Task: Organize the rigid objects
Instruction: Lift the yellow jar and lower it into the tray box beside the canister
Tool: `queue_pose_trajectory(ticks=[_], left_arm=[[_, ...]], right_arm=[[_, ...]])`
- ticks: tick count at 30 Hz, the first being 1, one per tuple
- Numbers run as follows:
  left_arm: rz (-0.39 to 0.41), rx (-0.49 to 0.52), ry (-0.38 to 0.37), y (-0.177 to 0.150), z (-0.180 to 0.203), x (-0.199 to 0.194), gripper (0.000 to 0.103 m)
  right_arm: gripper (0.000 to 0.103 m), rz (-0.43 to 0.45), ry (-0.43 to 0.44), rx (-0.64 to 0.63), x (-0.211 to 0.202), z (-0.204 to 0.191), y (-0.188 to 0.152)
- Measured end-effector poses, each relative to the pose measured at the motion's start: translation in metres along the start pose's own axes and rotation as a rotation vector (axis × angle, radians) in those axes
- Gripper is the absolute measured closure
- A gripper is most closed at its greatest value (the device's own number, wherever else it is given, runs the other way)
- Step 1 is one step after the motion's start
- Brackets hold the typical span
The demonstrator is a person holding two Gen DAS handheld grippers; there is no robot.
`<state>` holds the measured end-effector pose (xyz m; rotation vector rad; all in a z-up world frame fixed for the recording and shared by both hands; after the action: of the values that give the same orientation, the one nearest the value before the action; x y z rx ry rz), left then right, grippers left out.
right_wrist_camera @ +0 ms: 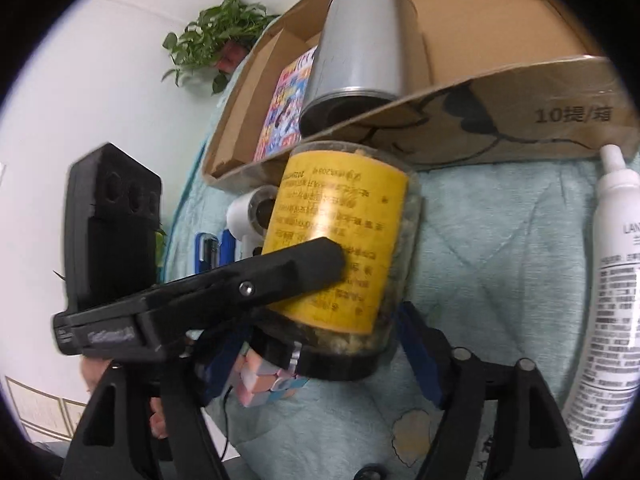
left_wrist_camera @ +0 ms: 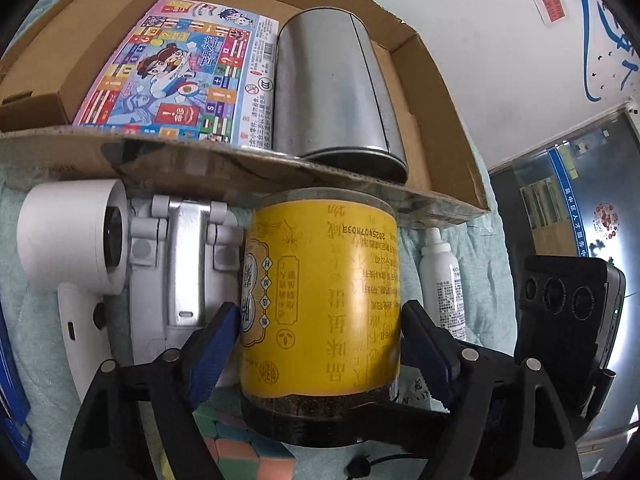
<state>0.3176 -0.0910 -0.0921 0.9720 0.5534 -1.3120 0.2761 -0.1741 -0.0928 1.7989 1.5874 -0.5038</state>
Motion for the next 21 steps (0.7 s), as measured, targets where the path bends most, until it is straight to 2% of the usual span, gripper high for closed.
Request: queue_pose_trajectory(ticks=[5, 10, 15, 21], left_arm=[[-0.011, -0.016, -0.016, -0.013, 0.005, -0.007, 0.023], [0.007, 0.0, -0.029, -0.025, 0.021, -0.017, 0.024], [0.063, 0.047, -0.019, -0.027, 0.043, -0.04, 0.024], [0.173, 0.145, -0.021, 0.002, 0.083, -0.09, 0.024]], right_arm=[[0.021, -0.008, -0.032, -0.037, 0.003, -0.004, -0.008], [0.021, 0.028, -0.099, -0.105, -0.009, -0.01, -0.017], [0.021, 0.09, -0.12, -0.161, -0.029, -0.019, -0.016], [0.021, 0.226, -0.149, -0.253, -0.069, -0.052, 0.009]])
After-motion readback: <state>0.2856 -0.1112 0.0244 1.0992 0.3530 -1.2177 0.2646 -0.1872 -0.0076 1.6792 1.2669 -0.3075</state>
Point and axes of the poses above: each gripper's, at about its wrist camera, not at the fingertips, and x roughly the way its jaws point, z to its right, y to its top, the point moved 8 cm from there along x, roughly the way its jaws point, and after that the axes turned 3 degrees about x, right-handed, at the moved point
